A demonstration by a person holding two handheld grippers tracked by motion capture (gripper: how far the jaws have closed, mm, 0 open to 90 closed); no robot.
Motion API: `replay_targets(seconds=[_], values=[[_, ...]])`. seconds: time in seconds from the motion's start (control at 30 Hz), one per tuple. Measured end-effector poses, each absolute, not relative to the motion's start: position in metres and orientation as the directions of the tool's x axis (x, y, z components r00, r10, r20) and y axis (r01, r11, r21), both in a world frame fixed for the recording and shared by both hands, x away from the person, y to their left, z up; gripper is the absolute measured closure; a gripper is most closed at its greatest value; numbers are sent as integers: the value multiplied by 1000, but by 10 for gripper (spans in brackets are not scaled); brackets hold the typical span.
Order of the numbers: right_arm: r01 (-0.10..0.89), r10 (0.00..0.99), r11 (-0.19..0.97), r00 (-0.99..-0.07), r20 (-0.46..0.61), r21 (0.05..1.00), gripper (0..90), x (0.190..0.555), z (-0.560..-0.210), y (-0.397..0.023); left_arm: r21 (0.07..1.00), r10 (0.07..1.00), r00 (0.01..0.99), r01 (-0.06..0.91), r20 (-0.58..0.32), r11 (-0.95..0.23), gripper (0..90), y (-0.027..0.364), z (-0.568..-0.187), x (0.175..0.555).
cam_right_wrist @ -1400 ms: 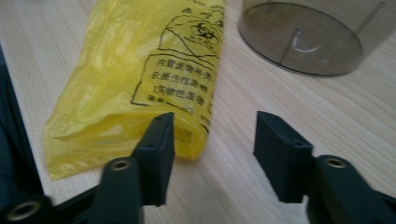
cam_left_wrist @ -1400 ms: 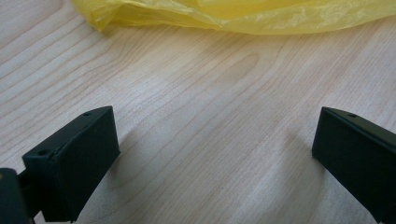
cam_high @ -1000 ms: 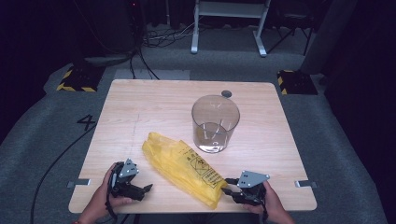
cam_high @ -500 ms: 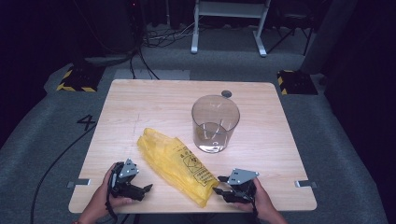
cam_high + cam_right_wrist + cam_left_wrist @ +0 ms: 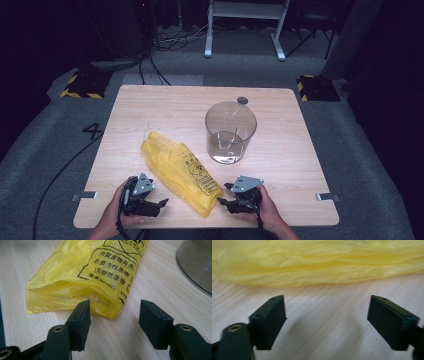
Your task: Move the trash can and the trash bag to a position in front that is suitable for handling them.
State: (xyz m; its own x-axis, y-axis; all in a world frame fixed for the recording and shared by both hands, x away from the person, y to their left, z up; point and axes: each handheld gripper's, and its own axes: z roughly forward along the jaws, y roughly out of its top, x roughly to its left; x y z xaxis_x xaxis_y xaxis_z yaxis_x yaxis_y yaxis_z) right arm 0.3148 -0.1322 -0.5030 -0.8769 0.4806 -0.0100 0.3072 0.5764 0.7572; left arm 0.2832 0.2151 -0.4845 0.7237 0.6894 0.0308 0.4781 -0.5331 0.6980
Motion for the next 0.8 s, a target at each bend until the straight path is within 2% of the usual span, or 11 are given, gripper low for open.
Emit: replay_targets(seconds=[0.13,0.33,0.4,0.57,0.8], values=[[308,483,575,-875,-11,758,425,317,-503,-127,706,655,755,448,29,-548,212,208,-475,275],[314,494,572,-869,-14,758,404,318,-503,-127,768,656,755,417,5,-486,200,192,-463,270],[313,494,573,-869,-14,758,401,318,-503,-127,765,654,756,404,30,-502,197,186,-464,272],[317,499,570,-866,-13,758,390,318,-504,-127,764,638,770,398,22,-507,216,176,-467,280],[316,498,570,-867,-14,759,385,317,-504,-127,725,576,816,377,34,-577,231,147,-482,292]])
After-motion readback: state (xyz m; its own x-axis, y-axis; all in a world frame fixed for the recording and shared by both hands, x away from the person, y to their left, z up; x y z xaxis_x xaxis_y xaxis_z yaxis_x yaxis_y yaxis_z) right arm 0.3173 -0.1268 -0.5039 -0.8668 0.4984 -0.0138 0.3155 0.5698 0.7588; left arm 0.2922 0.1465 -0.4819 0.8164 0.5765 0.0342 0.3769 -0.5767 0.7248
